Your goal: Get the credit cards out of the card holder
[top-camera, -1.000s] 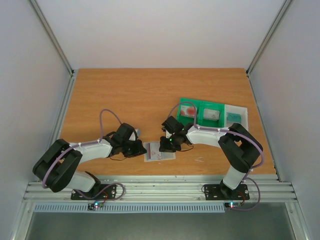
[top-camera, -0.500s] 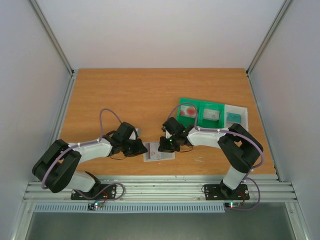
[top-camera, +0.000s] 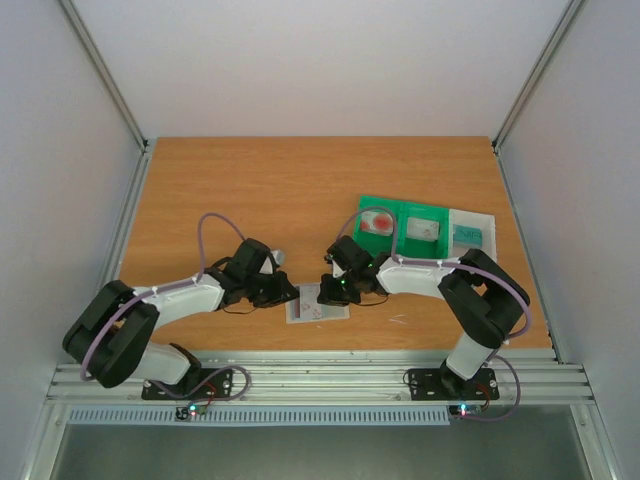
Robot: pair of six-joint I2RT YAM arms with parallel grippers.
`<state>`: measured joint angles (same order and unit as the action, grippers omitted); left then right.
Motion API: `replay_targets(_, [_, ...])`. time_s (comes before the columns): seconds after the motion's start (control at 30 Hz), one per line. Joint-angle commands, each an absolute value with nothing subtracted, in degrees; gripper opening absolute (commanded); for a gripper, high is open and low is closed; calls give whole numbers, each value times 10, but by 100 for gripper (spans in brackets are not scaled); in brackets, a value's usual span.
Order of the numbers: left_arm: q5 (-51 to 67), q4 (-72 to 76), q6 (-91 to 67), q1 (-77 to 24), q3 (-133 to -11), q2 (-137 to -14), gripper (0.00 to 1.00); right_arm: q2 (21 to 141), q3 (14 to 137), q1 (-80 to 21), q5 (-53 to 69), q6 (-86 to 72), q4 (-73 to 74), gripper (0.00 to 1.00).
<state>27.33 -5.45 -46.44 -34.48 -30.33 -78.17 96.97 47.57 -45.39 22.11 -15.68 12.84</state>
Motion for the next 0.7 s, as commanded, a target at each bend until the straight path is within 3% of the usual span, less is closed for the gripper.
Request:
replay_targets(0.0, [299, 24, -469, -345, -298, -820, 7, 954, 462, -457, 208, -161, 133, 9])
replay_targets(0.5, [270, 18, -444, -345, -292, -868, 4, 931, 420, -440, 230, -173, 73, 6])
replay_targets(0.67, [265, 19, -447, -345, -288, -866, 3, 935, 404, -437, 239, -183, 41, 13])
